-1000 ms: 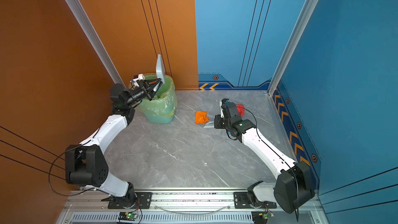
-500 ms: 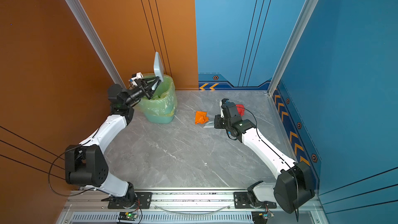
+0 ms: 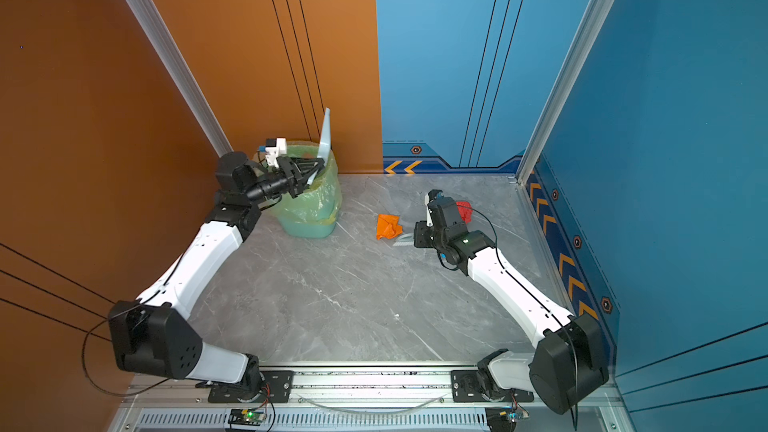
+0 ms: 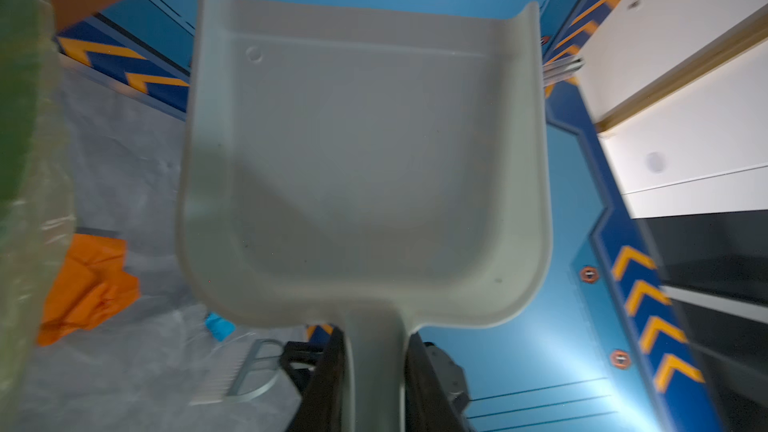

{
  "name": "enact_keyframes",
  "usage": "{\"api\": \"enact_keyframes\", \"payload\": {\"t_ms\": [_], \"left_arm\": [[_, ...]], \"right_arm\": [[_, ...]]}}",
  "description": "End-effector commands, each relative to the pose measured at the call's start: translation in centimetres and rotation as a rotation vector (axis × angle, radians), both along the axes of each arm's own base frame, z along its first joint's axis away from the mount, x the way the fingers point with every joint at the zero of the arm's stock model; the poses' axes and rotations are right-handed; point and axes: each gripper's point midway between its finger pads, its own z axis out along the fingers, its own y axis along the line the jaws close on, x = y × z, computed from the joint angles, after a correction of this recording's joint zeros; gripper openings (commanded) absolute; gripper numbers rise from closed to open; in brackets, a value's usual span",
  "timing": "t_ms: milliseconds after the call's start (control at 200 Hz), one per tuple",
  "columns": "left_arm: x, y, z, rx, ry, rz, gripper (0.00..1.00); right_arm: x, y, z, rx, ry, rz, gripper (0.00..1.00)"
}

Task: Sweep away the paper scraps from the table
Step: 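Tilt the dustpan over the green bin with the left gripper to dump, then lower the empty dustpan to the table with the left gripper while the right brush moves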

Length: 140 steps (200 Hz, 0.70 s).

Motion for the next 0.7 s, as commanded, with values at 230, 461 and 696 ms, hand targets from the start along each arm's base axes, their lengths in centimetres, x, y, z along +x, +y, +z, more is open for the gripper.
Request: {"api": "enact_keyframes", "payload": {"t_ms": [230,461,696], "left_arm": [[-5.5,-0.9,-6.1,0.679,-0.159,0.110,0.00],[-7.3,-1.2,-10.8,0.925,-0.163,0.152,0.00],[-9.2,-2.0,-15.9,1.097,-0.123,0.128,0.00]], "right_arm": [[1.2,-1.3,3.5,-0.032,-0.094,-0.035,0.00],[2.7,-1.6,5.2,-0.027,-0.150,-0.060,0.00],[5.1,-1.6,6.9,-0.026,-0.211,-0.082,0.00]]}}
